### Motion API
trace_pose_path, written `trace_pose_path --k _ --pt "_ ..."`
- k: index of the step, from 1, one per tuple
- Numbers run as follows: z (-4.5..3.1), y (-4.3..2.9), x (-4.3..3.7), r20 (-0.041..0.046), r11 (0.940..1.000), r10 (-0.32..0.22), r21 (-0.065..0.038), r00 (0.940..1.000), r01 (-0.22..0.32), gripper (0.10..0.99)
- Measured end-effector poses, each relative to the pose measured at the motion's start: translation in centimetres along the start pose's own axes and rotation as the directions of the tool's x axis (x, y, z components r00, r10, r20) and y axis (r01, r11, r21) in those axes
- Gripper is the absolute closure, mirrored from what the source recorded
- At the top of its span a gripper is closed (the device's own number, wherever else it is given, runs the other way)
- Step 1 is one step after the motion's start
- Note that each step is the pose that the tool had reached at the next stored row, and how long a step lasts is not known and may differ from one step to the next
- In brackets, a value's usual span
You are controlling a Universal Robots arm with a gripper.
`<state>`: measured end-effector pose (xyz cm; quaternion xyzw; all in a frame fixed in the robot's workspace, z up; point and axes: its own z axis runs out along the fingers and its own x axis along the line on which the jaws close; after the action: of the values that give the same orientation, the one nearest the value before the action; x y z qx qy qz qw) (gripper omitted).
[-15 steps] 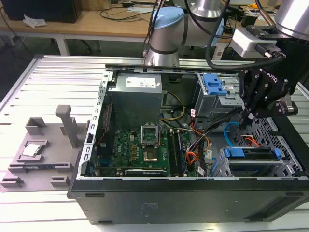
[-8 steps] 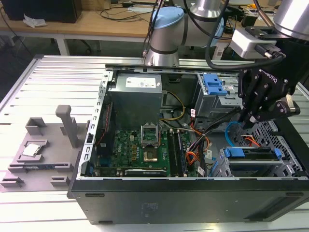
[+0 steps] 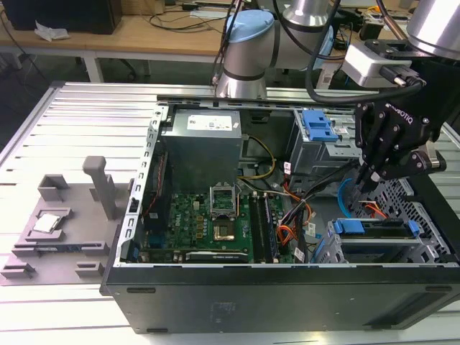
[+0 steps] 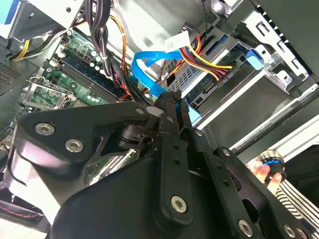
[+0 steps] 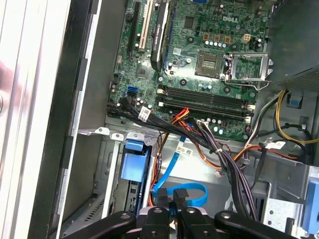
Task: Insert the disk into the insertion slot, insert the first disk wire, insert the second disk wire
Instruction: 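Insert the second disk wire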
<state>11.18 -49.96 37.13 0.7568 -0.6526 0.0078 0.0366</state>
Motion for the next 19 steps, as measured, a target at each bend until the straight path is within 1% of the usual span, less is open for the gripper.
trace_pose_path --k 4,5,6,10,11,13,15,16,18,19 --pt "0.0 0.0 0.01 -0.0007 1.0 0.0 0.0 1.0 0.0 0.925" --pt "0.01 0.03 0.19 -0.0008 1.0 0.0 0.0 1.0 0.0 0.925" --pt "0.06 0.12 0.77 -0.0008 1.0 0.0 0.0 1.0 0.0 0.925" --pt "0.24 0.33 2.26 -0.0006 1.0 0.0 0.0 1.0 0.0 0.925" --pt "0.49 0.43 2.93 -0.0001 1.0 0.001 0.0 1.0 -0.001 0.925" --pt "0.75 0.45 3.13 0.0033 1.0 0.008 0.0 1.0 -0.008 0.925" --pt "1.08 0.46 3.27 0.0119 0.9997 0.023 0.0 0.9997 -0.023 0.925" --pt "1.16 0.45 3.33 0.0147 0.9997 0.026 0.0 0.9995 -0.026 0.925" --pt "1.37 0.25 3.52 0.0206 0.9996 0.03 0.001 0.9993 -0.03 0.925" --pt "1.43 0.14 3.56 0.0216 0.9995 0.031 0.001 0.9993 -0.031 0.925"
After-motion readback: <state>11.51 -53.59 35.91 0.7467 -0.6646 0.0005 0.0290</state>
